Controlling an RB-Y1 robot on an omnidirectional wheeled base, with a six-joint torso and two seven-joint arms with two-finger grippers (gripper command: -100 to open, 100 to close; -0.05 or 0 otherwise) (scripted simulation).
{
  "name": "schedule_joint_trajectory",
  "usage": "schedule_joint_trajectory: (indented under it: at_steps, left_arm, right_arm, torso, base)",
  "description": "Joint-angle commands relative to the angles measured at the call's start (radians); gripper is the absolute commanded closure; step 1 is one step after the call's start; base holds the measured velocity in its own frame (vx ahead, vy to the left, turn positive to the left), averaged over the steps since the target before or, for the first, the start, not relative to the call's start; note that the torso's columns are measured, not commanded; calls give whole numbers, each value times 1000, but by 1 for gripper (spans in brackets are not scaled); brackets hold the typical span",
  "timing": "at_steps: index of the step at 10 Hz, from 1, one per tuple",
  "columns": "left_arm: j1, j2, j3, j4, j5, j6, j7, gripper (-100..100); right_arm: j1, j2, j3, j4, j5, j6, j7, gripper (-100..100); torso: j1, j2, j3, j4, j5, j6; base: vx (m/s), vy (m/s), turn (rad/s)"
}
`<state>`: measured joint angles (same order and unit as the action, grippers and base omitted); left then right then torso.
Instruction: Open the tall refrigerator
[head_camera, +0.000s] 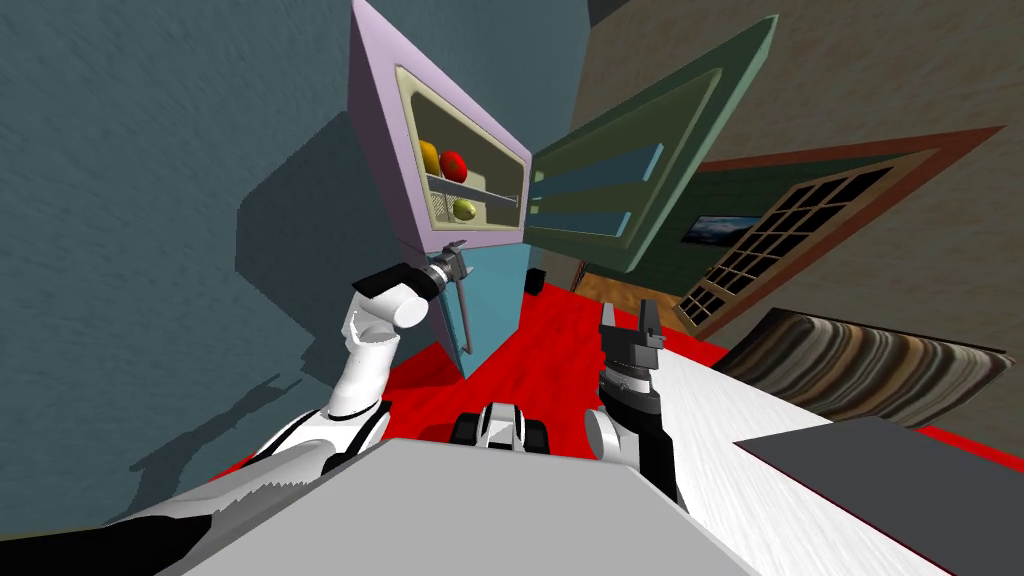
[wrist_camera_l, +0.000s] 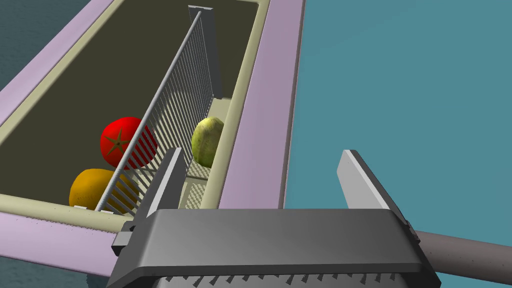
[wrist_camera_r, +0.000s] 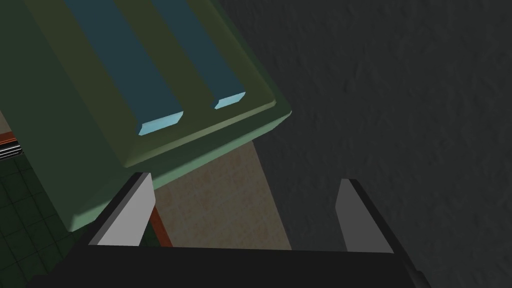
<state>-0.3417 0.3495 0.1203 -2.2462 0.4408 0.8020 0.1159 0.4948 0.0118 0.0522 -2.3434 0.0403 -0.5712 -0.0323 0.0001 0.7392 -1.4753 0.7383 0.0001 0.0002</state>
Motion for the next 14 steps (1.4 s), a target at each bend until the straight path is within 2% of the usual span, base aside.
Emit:
schedule_joint_trajectory:
  at_steps: [1, 7, 8, 9, 14]
  left_arm:
    - [-21, 12, 18, -39, 14, 59, 21, -100]
    - [-74, 51, 70, -141, 61, 208, 76, -100]
    - [-66, 47, 64, -133, 56, 190, 70, -100]
    - [-68, 47, 65, -135, 56, 197, 72, 0]
    - [-68, 47, 65, -135, 56, 196, 72, 0]
  right_arm:
    - [0, 0, 0, 0, 0, 0, 0, 0]
    - [0, 0, 0, 0, 0, 0, 0, 0]
    - [0, 0, 0, 0, 0, 0, 0, 0]
    - [0, 0, 0, 0, 0, 0, 0, 0]
    - [0, 0, 0, 0, 0, 0, 0, 0]
  torso:
    - [0, 0, 0, 0, 0, 0]
    - [0, -1, -1, 0, 0, 0]
    - [0, -1, 0, 0, 0, 0]
    - [1, 0, 0, 0, 0, 0]
    - [0, -1, -1, 0, 0, 0]
  base:
    - [39, -16, 48]
    - [49, -19, 43]
    - [20, -6, 8]
    - [0, 0, 0]
    - [0, 0, 0]
